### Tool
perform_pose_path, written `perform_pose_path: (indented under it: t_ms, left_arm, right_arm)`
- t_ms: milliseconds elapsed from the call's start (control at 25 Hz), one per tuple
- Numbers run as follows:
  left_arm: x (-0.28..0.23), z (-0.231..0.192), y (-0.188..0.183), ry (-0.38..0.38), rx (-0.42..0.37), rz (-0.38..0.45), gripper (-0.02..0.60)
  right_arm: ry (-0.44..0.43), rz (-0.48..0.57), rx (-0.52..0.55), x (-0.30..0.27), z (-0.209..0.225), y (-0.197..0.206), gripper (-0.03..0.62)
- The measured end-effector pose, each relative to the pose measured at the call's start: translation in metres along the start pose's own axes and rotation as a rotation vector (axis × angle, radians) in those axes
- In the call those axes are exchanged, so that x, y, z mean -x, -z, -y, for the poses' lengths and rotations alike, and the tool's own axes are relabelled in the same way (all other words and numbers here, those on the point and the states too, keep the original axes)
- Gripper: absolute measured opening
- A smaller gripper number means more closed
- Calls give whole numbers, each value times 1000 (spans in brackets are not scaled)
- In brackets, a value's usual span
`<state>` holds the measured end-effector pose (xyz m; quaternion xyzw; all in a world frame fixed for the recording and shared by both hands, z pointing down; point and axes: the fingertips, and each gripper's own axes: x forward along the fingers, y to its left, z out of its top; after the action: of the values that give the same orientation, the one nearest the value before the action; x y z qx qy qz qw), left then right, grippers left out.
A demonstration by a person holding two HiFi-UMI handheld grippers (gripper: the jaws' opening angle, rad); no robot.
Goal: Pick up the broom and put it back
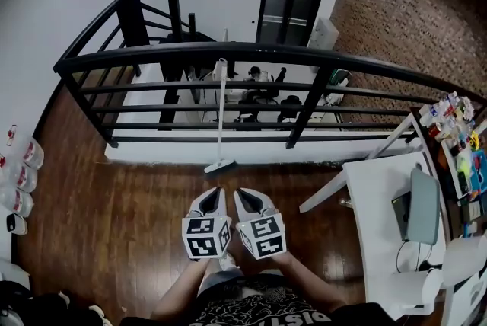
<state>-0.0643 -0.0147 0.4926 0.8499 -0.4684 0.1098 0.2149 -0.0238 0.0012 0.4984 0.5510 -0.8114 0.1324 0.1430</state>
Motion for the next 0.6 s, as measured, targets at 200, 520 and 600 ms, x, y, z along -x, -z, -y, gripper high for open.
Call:
perform_pose_path:
  t_ms: [200, 520, 600]
  left_arm:
    - [-12, -23, -26, 8, -19, 23, 5]
    - [-46, -47, -46, 4, -46, 37, 5]
    - [-59, -51, -53, 3, -59, 36, 5]
  right_arm:
    - [-1, 10, 0, -34, 1, -21, 0]
    - [-19, 47, 8, -82, 13, -43, 0]
    - [-24, 57, 3, -96, 21, -49, 0]
